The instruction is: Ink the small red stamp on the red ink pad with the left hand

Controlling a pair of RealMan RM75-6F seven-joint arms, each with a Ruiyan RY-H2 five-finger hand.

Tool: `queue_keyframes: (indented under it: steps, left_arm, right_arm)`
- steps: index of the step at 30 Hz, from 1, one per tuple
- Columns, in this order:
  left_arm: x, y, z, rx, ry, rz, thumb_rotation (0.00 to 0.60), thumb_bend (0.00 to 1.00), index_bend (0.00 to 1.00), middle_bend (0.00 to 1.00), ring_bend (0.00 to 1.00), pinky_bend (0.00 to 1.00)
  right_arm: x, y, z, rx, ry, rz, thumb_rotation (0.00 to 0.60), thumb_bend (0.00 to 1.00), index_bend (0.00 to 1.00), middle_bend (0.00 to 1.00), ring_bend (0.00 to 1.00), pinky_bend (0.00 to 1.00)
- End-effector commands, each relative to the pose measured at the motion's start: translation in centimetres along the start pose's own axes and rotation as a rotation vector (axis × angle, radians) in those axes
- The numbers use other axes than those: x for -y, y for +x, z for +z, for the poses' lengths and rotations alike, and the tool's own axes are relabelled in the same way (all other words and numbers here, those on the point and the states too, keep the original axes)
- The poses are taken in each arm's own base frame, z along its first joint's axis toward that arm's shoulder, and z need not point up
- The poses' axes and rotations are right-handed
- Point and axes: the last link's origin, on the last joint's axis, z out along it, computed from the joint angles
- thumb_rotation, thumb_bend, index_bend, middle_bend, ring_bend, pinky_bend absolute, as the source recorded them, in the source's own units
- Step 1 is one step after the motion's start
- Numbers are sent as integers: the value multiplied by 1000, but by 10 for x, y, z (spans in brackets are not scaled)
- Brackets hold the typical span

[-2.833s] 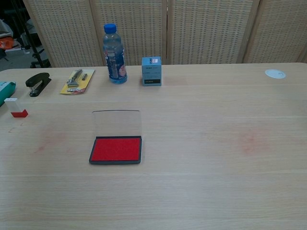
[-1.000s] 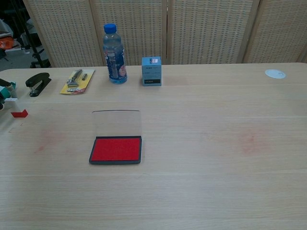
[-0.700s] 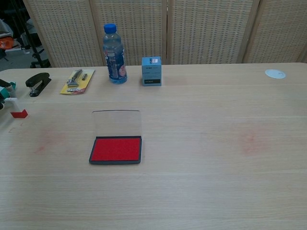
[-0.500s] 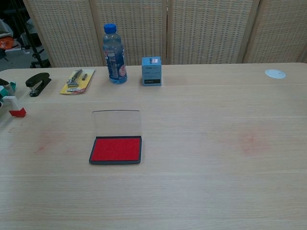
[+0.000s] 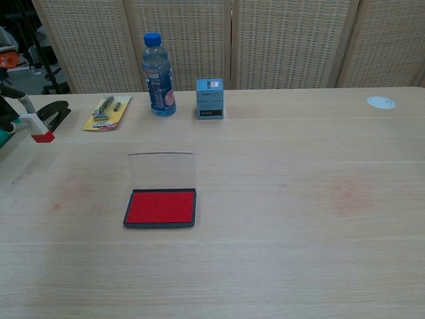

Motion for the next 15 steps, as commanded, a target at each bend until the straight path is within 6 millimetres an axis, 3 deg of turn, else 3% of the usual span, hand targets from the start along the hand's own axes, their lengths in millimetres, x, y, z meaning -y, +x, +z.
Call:
queue_keyframes:
  steps: [1,5,10,15]
  left_arm:
    - [-47,14,-50,25,-280,-31,600,434,601,1000,1000,990]
    - [-79,17,-86,37,-401,-1,600,433,601,1000,1000,990]
    - [-103,20,-113,16,-493,22,600,433,601,1000,1000,991]
    - [-115,19,-136,2,-570,39,600,432,601,1000,1000,990]
  right_arm:
    - [0,1,-1,-2,1,3,600,40,0,0,0,0]
    - [-1,2,-1,-3,0,9,600,40,0,0,0,0]
    - [-3,4,-1,-8,-3,19,600,41,0,0,0,0]
    - [-4,5,-1,-9,-3,24,600,41,0,0,0,0]
